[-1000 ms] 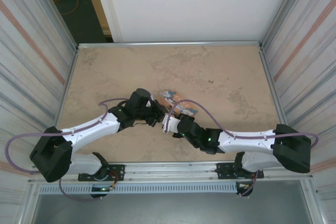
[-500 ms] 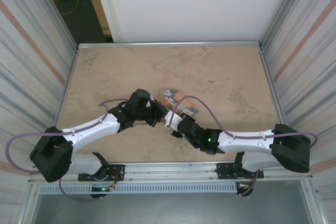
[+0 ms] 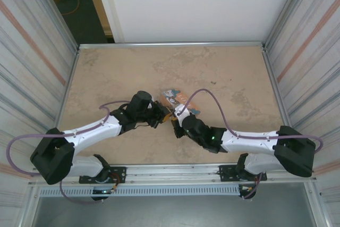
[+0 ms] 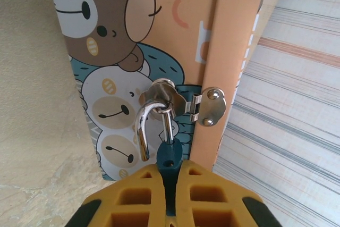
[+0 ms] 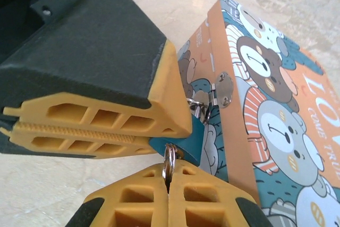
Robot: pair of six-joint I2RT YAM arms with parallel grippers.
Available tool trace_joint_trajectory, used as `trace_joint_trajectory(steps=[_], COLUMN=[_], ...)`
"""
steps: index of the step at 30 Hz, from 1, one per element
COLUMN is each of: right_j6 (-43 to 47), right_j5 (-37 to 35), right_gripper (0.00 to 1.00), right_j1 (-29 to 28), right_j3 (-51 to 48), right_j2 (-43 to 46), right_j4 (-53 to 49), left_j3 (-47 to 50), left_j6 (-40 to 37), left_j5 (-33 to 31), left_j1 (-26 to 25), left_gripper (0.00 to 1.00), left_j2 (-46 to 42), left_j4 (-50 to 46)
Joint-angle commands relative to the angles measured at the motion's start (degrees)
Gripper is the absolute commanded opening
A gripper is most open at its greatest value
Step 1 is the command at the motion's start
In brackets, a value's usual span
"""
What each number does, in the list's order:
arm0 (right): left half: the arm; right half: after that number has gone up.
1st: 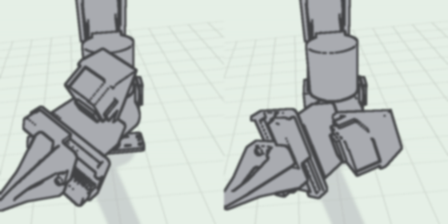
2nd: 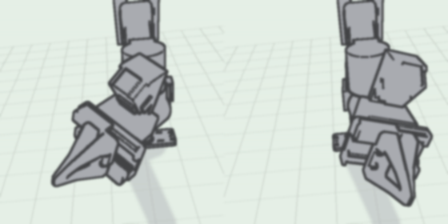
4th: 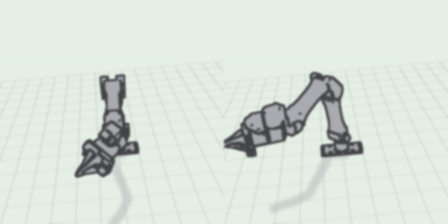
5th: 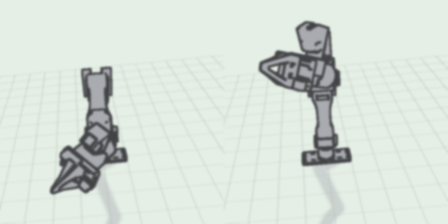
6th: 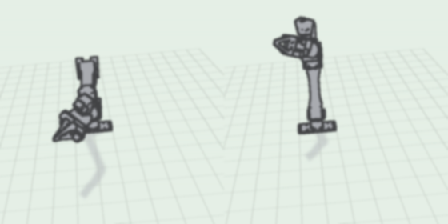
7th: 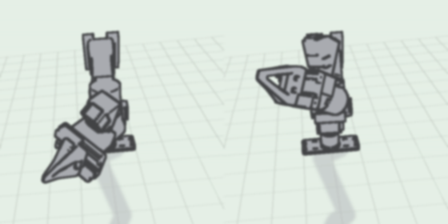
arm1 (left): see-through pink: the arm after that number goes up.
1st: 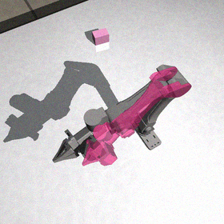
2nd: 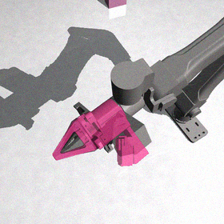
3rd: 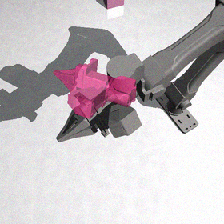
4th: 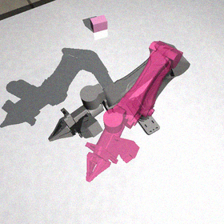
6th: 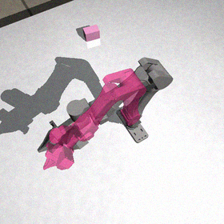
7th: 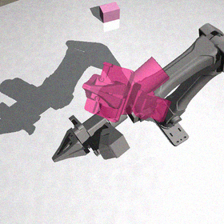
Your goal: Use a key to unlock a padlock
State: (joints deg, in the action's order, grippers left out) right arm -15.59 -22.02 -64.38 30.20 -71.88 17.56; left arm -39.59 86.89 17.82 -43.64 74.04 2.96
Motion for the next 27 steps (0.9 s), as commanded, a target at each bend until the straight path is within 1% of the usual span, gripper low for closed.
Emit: trace_joint_trajectory(steps=[1, 6, 12, 17, 24, 25, 27], right_j6=[-7.61, -7.66, -7.55, -6.7, -6.97, -7.08, -7.45], right_j5=[0.71, 4.52, 8.64, 8.35, 7.96, 7.81, 7.16], right_gripper=[0.0, 0.0, 0.0, 0.0, 0.0, 0.0, 0.0], right_j1=[1.77, 4.55, 7.06, 7.94, 7.96, 7.91, 7.69], right_j3=[1.45, -0.7, -2.9, -4.89, -7.46, -7.72, -8.55], right_j2=[1.56, 1.34, 1.02, 0.42, -1.77, -2.27, -2.56], right_j4=[0.41, -0.55, -1.65, -1.94, 0.25, 0.53, 1.29], left_j3=[1.1, 1.27, 2.5, 2.74, 4.29, 4.5, 4.77], left_j6=[-0.84, -0.51, 0.84, 0.78, 0.29, 0.24, -0.08], left_j5=[2.3, 1.53, 0.71, 0.38, -1.76, -1.84, -2.04], left_j1=[-1.88, -3.11, -4.1, -4.59, -4.57, -4.53, -4.53], left_gripper=[0.0, 0.0, 0.0, 0.0, 0.0, 0.02, 0.11], left_j2=[0.38, 2.09, 4.62, 7.36, 9.6, 9.84, 10.07], left_j4=[0.94, 1.56, 4.82, 5.95, 5.99, 6.3, 6.7])
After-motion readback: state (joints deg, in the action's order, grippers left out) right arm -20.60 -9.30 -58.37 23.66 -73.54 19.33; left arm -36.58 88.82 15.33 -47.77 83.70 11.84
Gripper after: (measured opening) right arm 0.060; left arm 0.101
